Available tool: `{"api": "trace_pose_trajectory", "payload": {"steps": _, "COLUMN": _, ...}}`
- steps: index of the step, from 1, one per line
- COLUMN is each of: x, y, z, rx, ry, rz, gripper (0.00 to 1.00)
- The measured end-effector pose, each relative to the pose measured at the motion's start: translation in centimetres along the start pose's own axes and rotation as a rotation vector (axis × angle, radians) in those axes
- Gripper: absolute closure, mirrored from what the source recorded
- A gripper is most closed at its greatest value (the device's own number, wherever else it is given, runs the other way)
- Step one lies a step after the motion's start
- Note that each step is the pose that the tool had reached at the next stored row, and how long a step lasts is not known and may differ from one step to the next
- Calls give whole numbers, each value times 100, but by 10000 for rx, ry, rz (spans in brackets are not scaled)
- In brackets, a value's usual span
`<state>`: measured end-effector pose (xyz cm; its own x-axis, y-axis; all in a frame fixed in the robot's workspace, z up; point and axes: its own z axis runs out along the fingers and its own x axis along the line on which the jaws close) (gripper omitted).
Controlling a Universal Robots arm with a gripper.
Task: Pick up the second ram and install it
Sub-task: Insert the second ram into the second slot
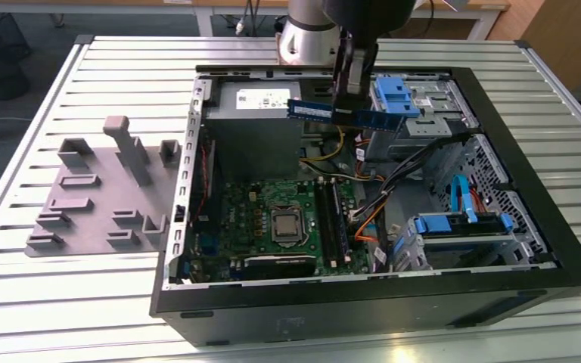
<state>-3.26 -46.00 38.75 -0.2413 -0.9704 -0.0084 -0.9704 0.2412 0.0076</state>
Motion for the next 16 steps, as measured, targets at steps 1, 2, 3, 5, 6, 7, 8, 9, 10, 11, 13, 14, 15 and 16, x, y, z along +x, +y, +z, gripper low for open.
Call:
{"api": "trace_pose_trajectory", "payload": {"steps": 1, "x": 0, "y": 0, "z": 0, "rx": 0, "ry": 0, "rz": 25, "gripper": 86}}
{"api": "trace_pose_trajectory", "payload": {"steps": 2, "x": 0, "y": 0, "z": 0, "rx": 0, "ry": -1, "rz": 49, "gripper": 86}}
{"api": "trace_pose_trajectory", "payload": {"steps": 3, "x": 0, "y": 0, "z": 0, "rx": 1, "ry": 0, "rz": 73, "gripper": 86}}
{"api": "trace_pose_trajectory", "payload": {"steps": 5, "x": 0, "y": 0, "z": 0, "rx": 1, "ry": -1, "rz": 122, "gripper": 86}}
{"api": "trace_pose_trajectory", "payload": {"steps": 6, "x": 0, "y": 0, "z": 1, "rx": 1, "ry": -1, "rz": 148, "gripper": 86}}
{"api": "trace_pose_trajectory", "payload": {"steps": 7, "x": 0, "y": 0, "z": 1, "rx": 1, "ry": -2, "rz": 176, "gripper": 86}}
{"api": "trace_pose_trajectory", "payload": {"steps": 8, "x": 0, "y": 0, "z": 1, "rx": 2, "ry": -2, "rz": 204, "gripper": 86}}
{"api": "trace_pose_trajectory", "payload": {"steps": 9, "x": 0, "y": 0, "z": 1, "rx": 2, "ry": -2, "rz": 234, "gripper": 86}}
{"api": "trace_pose_trajectory", "payload": {"steps": 10, "x": 0, "y": 0, "z": 1, "rx": 2, "ry": -3, "rz": 270, "gripper": 86}}
{"api": "trace_pose_trajectory", "payload": {"steps": 11, "x": 0, "y": 0, "z": 1, "rx": 2, "ry": -3, "rz": 310, "gripper": 86}}
{"api": "trace_pose_trajectory", "payload": {"steps": 13, "x": 0, "y": 0, "z": 2, "rx": 3, "ry": -4, "rz": 426, "gripper": 86}}
{"api": "trace_pose_trajectory", "payload": {"steps": 14, "x": 0, "y": 0, "z": 3, "rx": 4, "ry": -5, "rz": 509, "gripper": 86}}
{"api": "trace_pose_trajectory", "payload": {"steps": 15, "x": 0, "y": 0, "z": 5, "rx": 5, "ry": -6, "rz": 624, "gripper": 86}}
{"api": "trace_pose_trajectory", "payload": {"steps": 16, "x": 0, "y": 0, "z": 5, "rx": 6, "ry": -6, "rz": 737, "gripper": 86}}
